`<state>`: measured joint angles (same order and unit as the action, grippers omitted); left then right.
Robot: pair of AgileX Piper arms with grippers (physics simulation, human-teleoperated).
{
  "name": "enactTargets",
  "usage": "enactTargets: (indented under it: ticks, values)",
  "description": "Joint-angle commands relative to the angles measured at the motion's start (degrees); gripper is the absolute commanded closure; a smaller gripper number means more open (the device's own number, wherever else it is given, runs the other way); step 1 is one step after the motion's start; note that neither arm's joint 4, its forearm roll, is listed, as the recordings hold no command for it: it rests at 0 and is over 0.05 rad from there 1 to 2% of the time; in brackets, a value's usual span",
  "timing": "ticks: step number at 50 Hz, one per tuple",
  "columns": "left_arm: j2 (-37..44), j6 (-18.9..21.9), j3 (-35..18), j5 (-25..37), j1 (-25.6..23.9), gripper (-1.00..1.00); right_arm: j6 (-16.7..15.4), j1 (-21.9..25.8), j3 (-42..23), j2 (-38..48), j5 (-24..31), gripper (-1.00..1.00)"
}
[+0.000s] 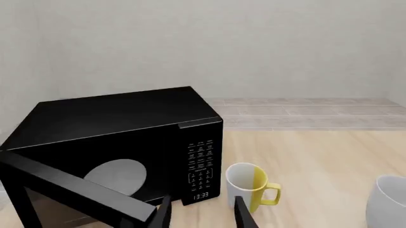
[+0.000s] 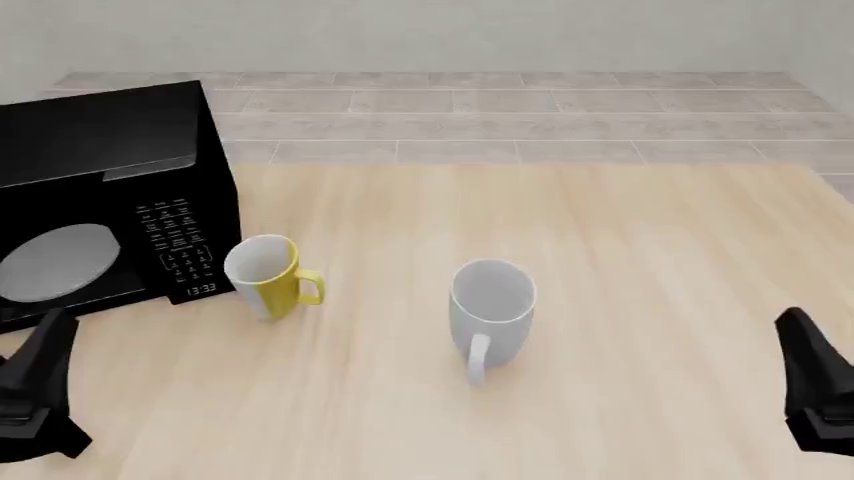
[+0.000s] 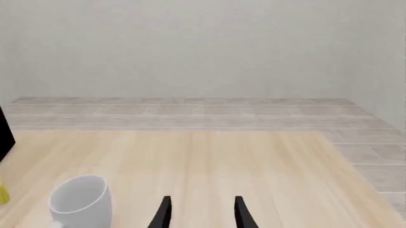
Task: Put the yellow and white mug to the front of the white mug.
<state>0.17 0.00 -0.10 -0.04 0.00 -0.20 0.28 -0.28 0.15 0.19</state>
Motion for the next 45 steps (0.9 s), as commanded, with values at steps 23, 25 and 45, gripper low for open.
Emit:
enactTargets:
  ticks: [23, 25, 45]
  values:
    - [0.26, 0.00, -0.15, -0.07, 0.00, -1.00, -3.64, 12.35, -8.51, 20.84, -9.17, -1.00]
    - [0.25, 0.00, -0.15, -0.07, 0.00, -1.00, -3.20, 14.20, -9.60, 23.14, -9.42, -1.00]
    - [0.26, 0.00, -0.15, -0.07, 0.00, -1.00, -8.47, 25.54, -25.53, 43.24, -5.27, -1.00]
